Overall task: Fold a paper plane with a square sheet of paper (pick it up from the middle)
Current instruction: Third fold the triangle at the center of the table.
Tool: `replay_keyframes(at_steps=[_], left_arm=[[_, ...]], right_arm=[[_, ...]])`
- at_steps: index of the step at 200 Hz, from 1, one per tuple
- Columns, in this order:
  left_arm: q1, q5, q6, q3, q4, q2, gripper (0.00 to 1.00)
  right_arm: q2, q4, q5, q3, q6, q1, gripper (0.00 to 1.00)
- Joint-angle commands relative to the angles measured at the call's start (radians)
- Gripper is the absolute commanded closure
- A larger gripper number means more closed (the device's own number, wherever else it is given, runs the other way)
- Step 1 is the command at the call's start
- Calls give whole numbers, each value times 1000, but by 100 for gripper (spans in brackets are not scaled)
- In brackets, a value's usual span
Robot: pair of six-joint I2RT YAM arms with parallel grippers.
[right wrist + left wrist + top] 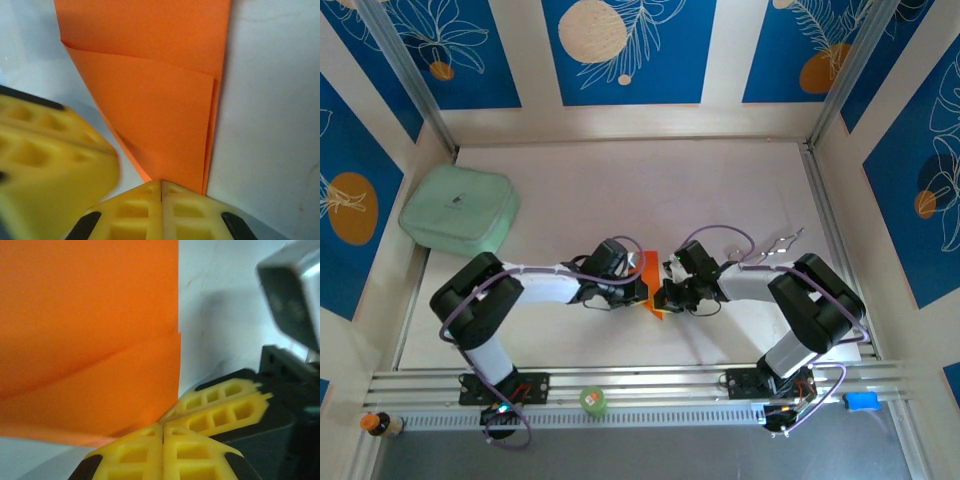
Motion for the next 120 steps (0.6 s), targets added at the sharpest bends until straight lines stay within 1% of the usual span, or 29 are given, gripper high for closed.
replay_keyframes(at_steps=[1, 28, 50, 120], left_arm=[[2, -33, -50, -20, 57, 33, 100], [8, -62, -73, -57, 84, 58, 100], [39, -64, -90, -95, 127, 56, 100], [141, -36, -41, -110, 105, 18, 98]], right_arm=[[7, -76, 34, -38, 10, 2, 98], [11, -74, 34, -39, 10, 2, 98], [8, -74, 37, -46, 11, 2, 98], [9, -70, 40, -57, 8, 2, 99]])
